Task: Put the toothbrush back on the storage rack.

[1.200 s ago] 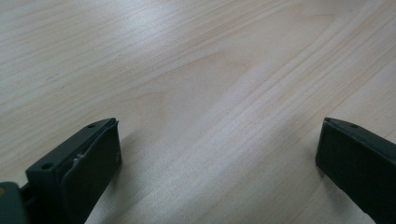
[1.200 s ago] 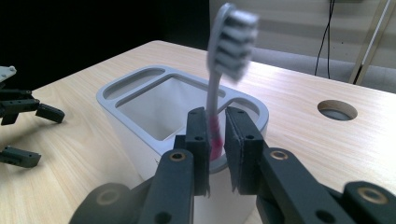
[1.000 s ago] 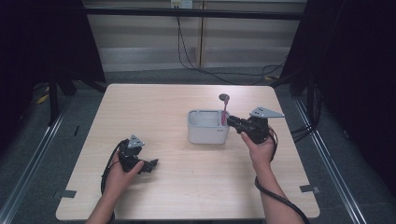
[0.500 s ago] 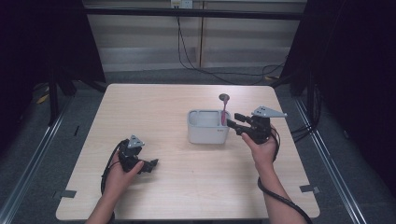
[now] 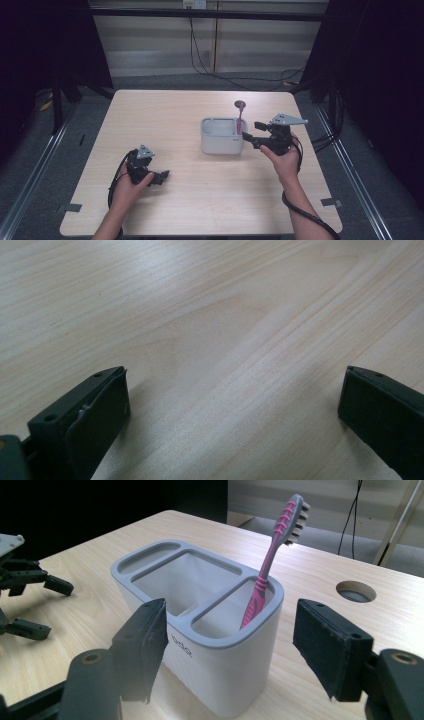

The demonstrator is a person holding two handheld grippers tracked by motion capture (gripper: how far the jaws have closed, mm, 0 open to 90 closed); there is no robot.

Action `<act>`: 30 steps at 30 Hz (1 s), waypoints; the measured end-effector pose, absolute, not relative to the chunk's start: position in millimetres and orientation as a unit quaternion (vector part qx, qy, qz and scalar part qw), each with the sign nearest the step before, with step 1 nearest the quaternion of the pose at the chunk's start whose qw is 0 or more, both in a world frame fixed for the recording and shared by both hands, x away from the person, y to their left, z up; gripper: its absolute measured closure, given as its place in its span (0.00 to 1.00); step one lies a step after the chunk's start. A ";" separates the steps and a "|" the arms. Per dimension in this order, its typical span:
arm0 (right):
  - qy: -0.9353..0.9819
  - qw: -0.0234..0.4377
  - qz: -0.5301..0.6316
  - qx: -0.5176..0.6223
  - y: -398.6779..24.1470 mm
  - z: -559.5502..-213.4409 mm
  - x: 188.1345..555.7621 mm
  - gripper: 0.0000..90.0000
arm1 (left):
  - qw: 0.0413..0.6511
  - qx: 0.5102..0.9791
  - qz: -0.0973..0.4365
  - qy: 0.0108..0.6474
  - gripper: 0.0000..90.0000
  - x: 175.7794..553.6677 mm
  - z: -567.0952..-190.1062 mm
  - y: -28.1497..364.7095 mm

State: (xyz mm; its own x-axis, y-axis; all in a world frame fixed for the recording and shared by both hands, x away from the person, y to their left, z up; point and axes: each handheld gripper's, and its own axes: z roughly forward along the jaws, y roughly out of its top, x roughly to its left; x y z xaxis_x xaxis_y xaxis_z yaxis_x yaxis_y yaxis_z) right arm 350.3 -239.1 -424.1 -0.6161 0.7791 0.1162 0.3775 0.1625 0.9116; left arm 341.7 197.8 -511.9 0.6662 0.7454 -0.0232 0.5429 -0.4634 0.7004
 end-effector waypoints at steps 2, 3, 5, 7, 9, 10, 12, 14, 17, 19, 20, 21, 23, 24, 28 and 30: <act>0.735 0.192 0.517 0.394 -240.7 -424.0 350.0 0.33 | 0.350 0.843 0.145 0.382 0.00 341.7 -511.9 197.8; 0.735 0.190 0.518 0.394 -241.2 -424.0 349.9 0.33 | 0.350 0.843 0.145 0.382 0.00 341.7 -511.8 197.8; 0.734 0.186 0.519 0.397 -242.1 -424.2 349.7 0.31 | 0.350 0.843 0.145 0.382 0.00 341.7 -511.9 197.8; 0.737 0.181 0.517 0.397 -243.0 -424.6 349.8 0.30 | 0.350 0.843 0.145 0.382 0.00 341.7 -511.9 197.8; 0.738 0.182 0.514 0.398 -243.4 -424.9 349.5 0.30 | 0.349 0.843 0.145 0.382 0.00 341.7 -511.8 197.9; 0.739 0.182 0.513 0.396 -243.9 -425.2 349.3 0.29 | 0.350 0.843 0.144 0.382 0.00 341.7 -511.8 197.8; 0.739 0.177 0.514 0.398 -245.5 -426.8 349.2 0.28 | 0.349 0.843 0.145 0.382 0.00 341.7 -511.8 197.8; 0.741 0.175 0.511 0.399 -246.3 -428.2 348.6 0.27 | 0.350 0.843 0.145 0.382 0.00 341.7 -511.8 197.8; 0.743 0.176 0.505 0.402 -246.9 -430.1 347.7 0.23 | 0.349 0.844 0.146 0.381 0.00 341.8 -511.7 198.0; 0.743 0.174 0.506 0.402 -247.5 -431.3 346.7 0.23 | 0.350 0.843 0.145 0.382 0.00 341.7 -511.8 197.8; 0.743 0.173 0.505 0.403 -247.8 -431.7 346.3 0.22 | 0.350 0.843 0.145 0.382 0.00 341.7 -511.9 197.8; 0.744 0.174 0.504 0.404 -247.9 -432.5 345.9 0.22 | 0.350 0.843 0.145 0.382 0.00 341.7 -511.9 197.8; 0.746 0.172 0.501 0.404 -248.4 -434.1 345.0 0.22 | 0.350 0.843 0.145 0.382 0.00 341.7 -511.8 197.8; 0.746 0.172 0.500 0.404 -248.6 -434.8 344.4 0.22 | 0.350 0.843 0.145 0.382 0.00 341.7 -511.9 197.8; 0.753 0.165 0.496 0.401 -250.0 -438.4 342.8 0.19 | 0.350 0.843 0.145 0.382 0.00 341.7 -511.9 197.8; 0.755 0.163 0.494 0.398 -250.7 -439.8 341.6 0.18 | 0.350 0.843 0.145 0.382 0.00 341.7 -511.8 197.8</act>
State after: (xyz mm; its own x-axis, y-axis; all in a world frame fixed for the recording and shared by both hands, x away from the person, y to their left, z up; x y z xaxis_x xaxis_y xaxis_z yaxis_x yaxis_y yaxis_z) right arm 341.6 -250.7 -439.8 -0.6292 0.7631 0.1476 0.4404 0.1935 0.8767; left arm 341.7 197.8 -511.8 0.6664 0.7453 -0.0229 0.5428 -0.4639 0.7001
